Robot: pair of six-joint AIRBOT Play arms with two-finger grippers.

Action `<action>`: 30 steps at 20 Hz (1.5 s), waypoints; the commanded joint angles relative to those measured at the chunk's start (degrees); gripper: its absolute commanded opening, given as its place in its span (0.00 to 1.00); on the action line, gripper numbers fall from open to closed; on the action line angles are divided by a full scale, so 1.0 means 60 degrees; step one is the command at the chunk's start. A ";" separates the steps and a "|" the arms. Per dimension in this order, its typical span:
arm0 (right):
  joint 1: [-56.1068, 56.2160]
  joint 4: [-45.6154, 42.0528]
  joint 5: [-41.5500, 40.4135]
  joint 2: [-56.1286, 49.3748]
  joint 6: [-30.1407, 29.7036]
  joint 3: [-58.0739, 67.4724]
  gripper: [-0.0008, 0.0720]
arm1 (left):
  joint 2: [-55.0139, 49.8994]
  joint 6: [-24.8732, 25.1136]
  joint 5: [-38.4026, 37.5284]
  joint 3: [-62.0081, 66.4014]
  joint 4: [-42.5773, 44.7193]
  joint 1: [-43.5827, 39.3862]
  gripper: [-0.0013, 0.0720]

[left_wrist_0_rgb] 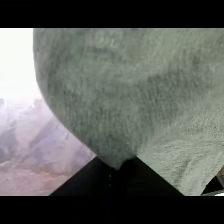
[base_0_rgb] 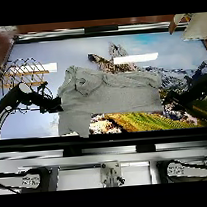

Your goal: Fold the shirts.

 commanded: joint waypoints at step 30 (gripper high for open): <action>0.1115 0.0452 0.4972 0.8072 -0.2776 0.6878 0.11 | 0.7519 0.2211 0.2812 0.8987 0.1137 -0.0087 0.06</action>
